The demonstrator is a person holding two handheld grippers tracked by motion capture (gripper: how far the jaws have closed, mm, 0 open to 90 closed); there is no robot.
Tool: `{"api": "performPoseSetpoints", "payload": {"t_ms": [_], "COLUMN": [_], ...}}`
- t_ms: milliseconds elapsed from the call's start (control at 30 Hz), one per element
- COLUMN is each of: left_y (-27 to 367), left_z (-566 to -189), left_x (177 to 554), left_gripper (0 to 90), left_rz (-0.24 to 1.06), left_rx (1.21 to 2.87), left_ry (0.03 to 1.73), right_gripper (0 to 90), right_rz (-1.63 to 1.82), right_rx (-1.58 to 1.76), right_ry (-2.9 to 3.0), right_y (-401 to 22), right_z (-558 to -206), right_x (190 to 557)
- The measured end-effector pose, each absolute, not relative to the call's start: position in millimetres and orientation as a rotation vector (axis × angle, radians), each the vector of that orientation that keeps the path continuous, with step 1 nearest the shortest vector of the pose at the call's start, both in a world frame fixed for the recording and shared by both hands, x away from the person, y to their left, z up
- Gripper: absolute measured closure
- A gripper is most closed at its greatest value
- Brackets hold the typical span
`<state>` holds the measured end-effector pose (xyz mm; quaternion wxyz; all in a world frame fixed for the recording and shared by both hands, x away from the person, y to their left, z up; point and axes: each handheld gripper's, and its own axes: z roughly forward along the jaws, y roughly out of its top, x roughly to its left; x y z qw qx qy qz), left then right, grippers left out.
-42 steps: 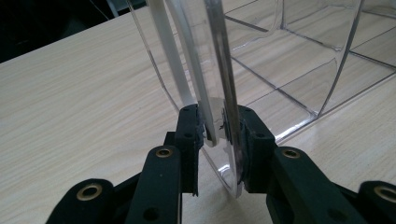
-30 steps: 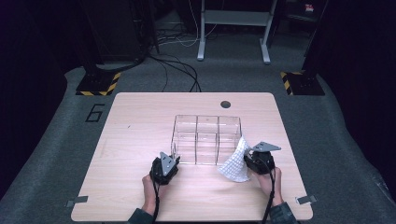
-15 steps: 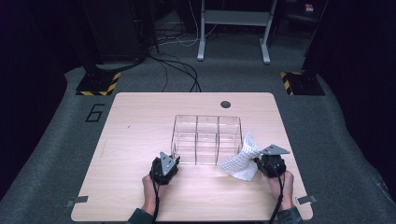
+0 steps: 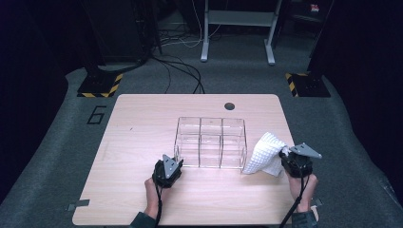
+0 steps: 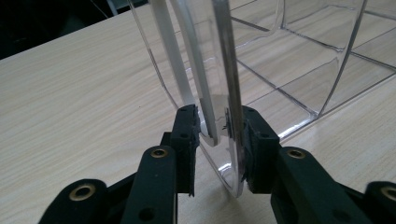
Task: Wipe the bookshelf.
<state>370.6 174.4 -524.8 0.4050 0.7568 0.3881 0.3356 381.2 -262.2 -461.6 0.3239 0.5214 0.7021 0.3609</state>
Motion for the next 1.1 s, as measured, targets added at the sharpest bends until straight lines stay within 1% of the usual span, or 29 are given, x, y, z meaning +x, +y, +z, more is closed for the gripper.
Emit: {"api": "performPoseSetpoints", "payload": {"t_ms": [133,167,233,400,567,800,933,1100], "left_y": [176.8,176.7,177.6,179.3,179.8,177.0,172.4,163.4], "left_z": [-524.0,-524.6,-523.1,-519.4,-510.1,-485.2,-469.2,-450.9], "left_x": [370.5,371.1,370.3,366.9,359.1,344.1,335.2,326.4], "left_gripper": [62.9,60.8,55.1,45.6,37.3,26.5,22.4,20.9], "left_rz": [0.832,0.842,0.82,0.822,0.842,0.872,0.91,0.936], "left_rx": [1.901,1.883,1.873,1.841,1.836,1.792,1.756,1.735], "left_ry": [0.998,1.002,1.017,1.04,1.042,1.028,1.011,0.957], "right_gripper": [83.0,83.0,83.0,83.0,83.0,83.0,83.1,83.1], "right_rz": [0.963,0.964,0.962,0.968,0.963,0.971,0.975,0.969], "right_rx": [1.355,1.355,1.35,1.338,1.336,1.333,1.329,1.332], "right_ry": [1.855,1.864,1.863,1.877,1.881,1.881,1.889,1.885], "right_y": [-259.2,-257.1,-254.6,-253.3,-257.2,-256.8,-255.8,-256.1], "right_z": [-459.3,-459.0,-459.0,-456.8,-455.9,-454.4,-454.2,-451.9], "right_x": [385.1,386.3,388.2,391.6,393.0,393.4,394.1,394.4]}}
